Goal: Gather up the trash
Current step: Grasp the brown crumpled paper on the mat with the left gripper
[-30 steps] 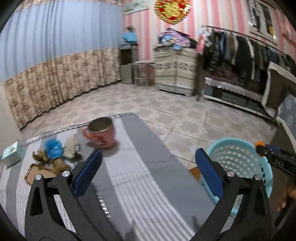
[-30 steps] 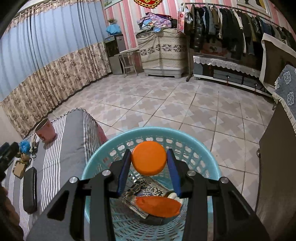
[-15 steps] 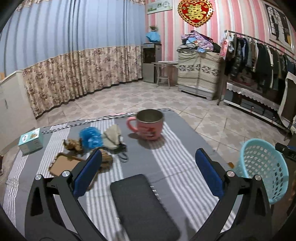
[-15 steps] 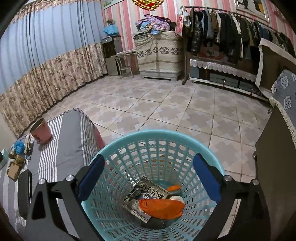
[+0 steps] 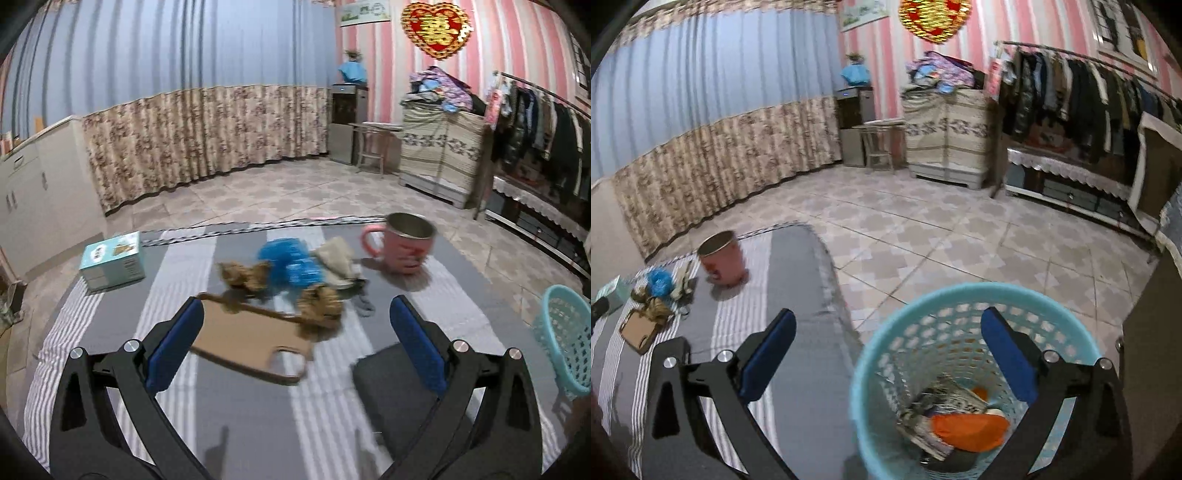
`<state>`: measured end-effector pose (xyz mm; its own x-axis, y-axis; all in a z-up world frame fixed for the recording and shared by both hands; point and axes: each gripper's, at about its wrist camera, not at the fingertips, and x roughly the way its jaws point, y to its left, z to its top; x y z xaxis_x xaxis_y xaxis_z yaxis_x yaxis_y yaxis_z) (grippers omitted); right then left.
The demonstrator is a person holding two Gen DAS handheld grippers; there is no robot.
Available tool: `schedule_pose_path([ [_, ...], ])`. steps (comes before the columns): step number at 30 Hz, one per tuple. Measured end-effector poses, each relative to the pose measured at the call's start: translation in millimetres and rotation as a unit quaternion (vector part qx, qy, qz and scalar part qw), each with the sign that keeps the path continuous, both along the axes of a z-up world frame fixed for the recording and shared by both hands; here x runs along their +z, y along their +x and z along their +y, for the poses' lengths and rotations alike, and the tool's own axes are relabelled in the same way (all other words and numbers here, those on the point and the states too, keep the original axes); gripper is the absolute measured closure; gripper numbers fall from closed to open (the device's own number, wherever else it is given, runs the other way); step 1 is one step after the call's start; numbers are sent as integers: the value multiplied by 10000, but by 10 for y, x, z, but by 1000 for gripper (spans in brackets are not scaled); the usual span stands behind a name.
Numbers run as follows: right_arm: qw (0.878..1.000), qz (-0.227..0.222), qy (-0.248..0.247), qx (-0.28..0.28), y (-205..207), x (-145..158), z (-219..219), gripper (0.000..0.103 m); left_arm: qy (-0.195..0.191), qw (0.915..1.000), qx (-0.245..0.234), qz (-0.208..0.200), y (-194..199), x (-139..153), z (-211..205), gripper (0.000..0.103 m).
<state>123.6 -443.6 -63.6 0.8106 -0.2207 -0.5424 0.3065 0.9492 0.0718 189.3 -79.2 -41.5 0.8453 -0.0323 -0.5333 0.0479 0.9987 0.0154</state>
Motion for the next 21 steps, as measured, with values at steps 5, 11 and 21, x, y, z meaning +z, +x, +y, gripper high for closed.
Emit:
schedule_pose_path([
  [5,9992,183,-251,234,141,-34,334,5,85,9992,235,311,274,-160,373,6],
  [11,9983,281,-171,485,291,-61,654,5,-117,9969,190,750,643,-343,557,6],
  [21,9946,437,-528,780,361,-102,1015,5,136,9939,48,1096,1296,-527,504,25],
])
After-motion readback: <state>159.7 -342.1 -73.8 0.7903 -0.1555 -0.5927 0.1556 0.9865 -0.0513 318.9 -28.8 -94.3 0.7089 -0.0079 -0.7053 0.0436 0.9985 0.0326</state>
